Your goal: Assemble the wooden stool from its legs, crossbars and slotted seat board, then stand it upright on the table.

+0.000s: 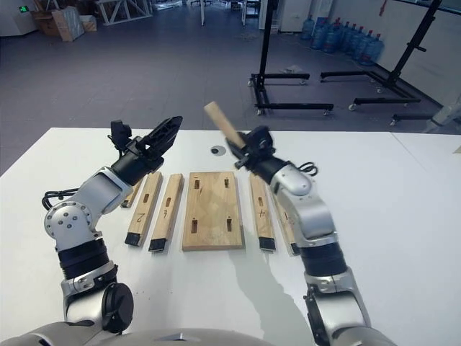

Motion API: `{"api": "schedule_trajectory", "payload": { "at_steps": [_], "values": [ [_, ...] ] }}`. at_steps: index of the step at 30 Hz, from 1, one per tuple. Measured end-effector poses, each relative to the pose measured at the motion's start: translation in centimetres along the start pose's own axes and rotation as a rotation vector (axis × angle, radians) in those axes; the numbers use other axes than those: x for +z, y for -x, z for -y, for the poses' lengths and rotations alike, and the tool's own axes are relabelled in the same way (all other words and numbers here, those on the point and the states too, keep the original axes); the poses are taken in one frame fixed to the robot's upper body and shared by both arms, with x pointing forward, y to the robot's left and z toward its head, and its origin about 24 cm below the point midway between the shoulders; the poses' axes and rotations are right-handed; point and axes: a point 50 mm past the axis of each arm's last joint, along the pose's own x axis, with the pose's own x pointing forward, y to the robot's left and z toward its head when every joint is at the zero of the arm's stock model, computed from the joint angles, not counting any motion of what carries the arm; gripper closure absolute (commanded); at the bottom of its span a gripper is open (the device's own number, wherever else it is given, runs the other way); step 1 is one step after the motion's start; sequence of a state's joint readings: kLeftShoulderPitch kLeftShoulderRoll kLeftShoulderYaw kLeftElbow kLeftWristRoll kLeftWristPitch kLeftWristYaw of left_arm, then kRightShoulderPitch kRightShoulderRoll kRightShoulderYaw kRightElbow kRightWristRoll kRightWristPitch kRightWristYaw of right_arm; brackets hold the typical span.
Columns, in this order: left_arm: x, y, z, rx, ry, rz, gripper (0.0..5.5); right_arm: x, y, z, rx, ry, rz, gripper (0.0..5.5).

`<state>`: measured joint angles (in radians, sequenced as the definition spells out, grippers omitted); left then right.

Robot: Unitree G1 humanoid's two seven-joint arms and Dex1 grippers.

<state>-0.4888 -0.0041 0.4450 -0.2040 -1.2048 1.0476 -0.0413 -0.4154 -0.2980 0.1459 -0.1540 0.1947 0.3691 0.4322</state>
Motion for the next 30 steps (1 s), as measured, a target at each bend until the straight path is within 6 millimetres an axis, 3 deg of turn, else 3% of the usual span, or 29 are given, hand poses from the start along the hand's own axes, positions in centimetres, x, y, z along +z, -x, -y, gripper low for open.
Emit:
{"api": "schedule_trajectory", "payload": {
  "at_steps": [8, 15, 19, 30],
  "values": [
    [-0.5, -0.3, -0.8, 0.041, 0.034, -0.032, 1.32, 1.7, 0.3, -1.5, 0.051, 0.002, 0.105, 4.22],
    [-0.8, -0.7, -0.1, -0.009, 0.071, -0.031, 1.32, 1.1, 0.0, -4.4, 0.177, -0.04, 0.107, 4.22],
    [-1.0, -0.9, 0.2, -0.019, 0.08, -0.036, 1.32, 1.0, 0.0, -5.0, 0.204, -0.043, 0.105, 4.22],
    [-0.6, -0.5, -0.1, 0.004, 0.101, -0.003, 3.06, 0.9, 0.1, -4.8, 0.189, -0.056, 0.095, 4.22]
  ]
}}
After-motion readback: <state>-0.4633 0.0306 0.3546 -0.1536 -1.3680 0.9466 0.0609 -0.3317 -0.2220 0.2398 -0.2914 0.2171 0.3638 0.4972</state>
